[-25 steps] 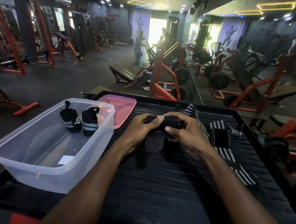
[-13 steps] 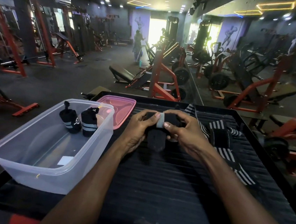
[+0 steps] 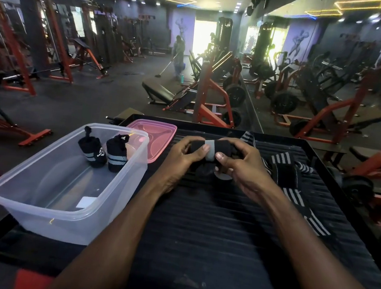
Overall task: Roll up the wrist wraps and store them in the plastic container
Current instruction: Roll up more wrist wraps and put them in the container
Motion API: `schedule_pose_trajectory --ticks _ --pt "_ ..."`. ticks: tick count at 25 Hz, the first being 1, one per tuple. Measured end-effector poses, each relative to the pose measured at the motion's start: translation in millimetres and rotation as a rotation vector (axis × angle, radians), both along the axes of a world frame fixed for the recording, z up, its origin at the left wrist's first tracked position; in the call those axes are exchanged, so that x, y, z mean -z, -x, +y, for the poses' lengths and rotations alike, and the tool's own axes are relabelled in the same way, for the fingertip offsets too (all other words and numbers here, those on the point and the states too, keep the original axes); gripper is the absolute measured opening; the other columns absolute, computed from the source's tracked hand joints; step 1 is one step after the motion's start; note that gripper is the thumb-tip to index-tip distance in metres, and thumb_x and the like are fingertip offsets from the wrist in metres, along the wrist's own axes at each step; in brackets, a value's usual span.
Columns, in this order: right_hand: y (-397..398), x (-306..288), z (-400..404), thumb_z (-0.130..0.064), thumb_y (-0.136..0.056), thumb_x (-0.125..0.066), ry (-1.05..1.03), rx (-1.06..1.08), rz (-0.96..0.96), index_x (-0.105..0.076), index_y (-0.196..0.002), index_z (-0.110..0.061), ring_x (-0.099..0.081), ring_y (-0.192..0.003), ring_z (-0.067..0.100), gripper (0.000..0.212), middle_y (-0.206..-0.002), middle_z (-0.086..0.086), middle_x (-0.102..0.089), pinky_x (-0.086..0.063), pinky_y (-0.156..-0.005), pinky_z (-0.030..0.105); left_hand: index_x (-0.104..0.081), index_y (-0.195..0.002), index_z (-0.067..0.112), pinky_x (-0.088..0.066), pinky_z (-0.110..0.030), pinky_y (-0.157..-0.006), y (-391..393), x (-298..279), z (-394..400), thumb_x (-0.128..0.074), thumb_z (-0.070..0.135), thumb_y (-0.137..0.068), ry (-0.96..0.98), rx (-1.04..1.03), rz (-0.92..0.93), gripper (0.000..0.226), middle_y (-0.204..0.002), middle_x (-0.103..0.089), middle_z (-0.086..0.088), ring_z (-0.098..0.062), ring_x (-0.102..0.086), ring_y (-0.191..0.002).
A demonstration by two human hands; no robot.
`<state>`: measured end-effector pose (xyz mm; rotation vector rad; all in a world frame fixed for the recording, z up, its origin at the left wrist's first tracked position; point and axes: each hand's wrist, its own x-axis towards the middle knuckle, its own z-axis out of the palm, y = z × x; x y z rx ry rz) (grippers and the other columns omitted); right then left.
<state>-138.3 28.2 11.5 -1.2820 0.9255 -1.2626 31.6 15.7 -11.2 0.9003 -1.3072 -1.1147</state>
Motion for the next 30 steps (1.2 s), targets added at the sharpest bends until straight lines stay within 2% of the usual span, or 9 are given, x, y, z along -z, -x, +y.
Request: schedule_pose_trajectory --ticks 2,5,10,15,18,20,22,26,30 --pt "-0.5 2.2 -1.9 0.015 -0.084 -0.066 0.070 0.025 0.069 -0.071 -0.103 -0.012 -0.066 -0.094 0.023 0.033 -0.103 0.008 -0.068 -0.057 -0.080 0.045 -0.070 -0.106 0.012 -0.056 -0.041 -0.092 -0.6 1.6 -1.6 -0.073 0.028 -0.084 -0.011 -0.038 -0.011 0.028 -0.105 -0.074 -0.009 -0.021 -0.070 -0.098" --pt "-2.5 4.1 -4.8 0.008 -0.082 -0.072 0.063 0.022 0.044 -0.071 -0.110 -0.013 -0.066 -0.096 0.019 0.035 -0.107 0.005 -0.070 -0.056 -0.083 0.041 -0.070 -0.106 0.011 -0.055 -0.047 -0.093 -0.8 0.8 -1.2 -0.075 0.011 -0.081 -0.013 -0.058 0.059 0.025 -0.101 -0.072 -0.010 -0.022 -0.068 -0.096" --pt "-6.8 2.8 -3.7 -0.014 -0.091 -0.071 -0.005 0.075 0.103 -0.066 -0.112 -0.015 -0.061 -0.068 0.005 0.021 -0.096 0.003 -0.063 -0.049 -0.056 0.025 -0.069 -0.104 0.022 -0.056 -0.039 -0.093 -2.0 2.2 1.7 -0.073 -0.003 -0.078 0.080 -0.028 -0.069 0.037 -0.109 -0.069 -0.005 -0.019 -0.065 -0.104" --pt "-7.0 2.2 3.5 0.011 -0.085 -0.070 -0.008 0.070 0.123 -0.051 -0.129 -0.007 -0.062 -0.109 0.027 0.051 -0.126 0.014 -0.052 -0.064 -0.067 0.036 -0.073 -0.104 0.022 -0.056 -0.041 -0.092 -2.7 3.3 0.0 -0.079 0.011 -0.078 -0.019 0.023 0.028 0.029 -0.111 -0.071 -0.008 -0.026 -0.067 -0.108" --pt "-9.1 3.7 3.1 0.011 -0.078 -0.075 0.029 0.093 0.232 -0.051 -0.128 -0.011 -0.060 -0.114 0.028 0.059 -0.124 0.013 -0.055 -0.063 -0.080 0.042 -0.070 -0.111 0.016 -0.056 -0.030 -0.086 -1.1 0.3 3.3 -0.074 0.000 -0.084 -0.009 -0.030 -0.037 0.031 -0.103 -0.073 -0.002 -0.012 -0.069 -0.096" --pt "-9.8 4.1 1.7 0.004 -0.080 -0.078 -0.015 0.077 0.144 -0.053 -0.125 -0.010 -0.065 -0.111 0.032 0.053 -0.122 0.014 -0.058 -0.059 -0.089 0.049 -0.069 -0.111 0.018 -0.056 -0.029 -0.087 -1.9 -1.3 3.9 -0.073 -0.006 -0.082 0.028 -0.046 -0.040 0.038 -0.105 -0.072 -0.001 -0.012 -0.068 -0.098" --pt "-11.6 3.9 2.4 -0.001 -0.084 -0.077 -0.009 0.076 0.074 -0.058 -0.119 -0.004 -0.068 -0.101 0.029 0.040 -0.118 0.019 -0.061 -0.061 -0.084 0.042 -0.070 -0.109 0.021 -0.057 -0.032 -0.089 -3.0 -3.4 5.3 -0.071 -0.012 -0.079 0.051 -0.037 -0.012 0.045 -0.105 -0.071 0.001 -0.014 -0.067 -0.100" --pt "-10.8 8.4 0.0 -0.007 -0.078 -0.082 0.196 0.234 0.412 -0.068 -0.103 -0.017 -0.066 -0.096 0.018 0.030 -0.099 0.001 -0.070 -0.055 -0.086 0.034 -0.069 -0.098 0.026 -0.056 -0.032 -0.087 -6.3 -3.1 6.5 -0.071 -0.015 -0.074 0.060 -0.002 -0.066 0.048 -0.094 -0.069 0.010 -0.009 -0.065 -0.092" --pt "-8.6 11.7 1.9 -0.016 -0.078 -0.082 0.241 0.276 0.643 -0.065 -0.104 -0.025 -0.063 -0.094 0.015 0.032 -0.098 -0.005 -0.068 -0.048 -0.082 0.027 -0.064 -0.108 0.023 -0.048 -0.021 -0.086 -9.4 0.2 7.1 -0.075 0.015 -0.071 0.183 -0.076 -0.435 0.039 -0.107 -0.066 0.007 -0.011 -0.063 -0.101"
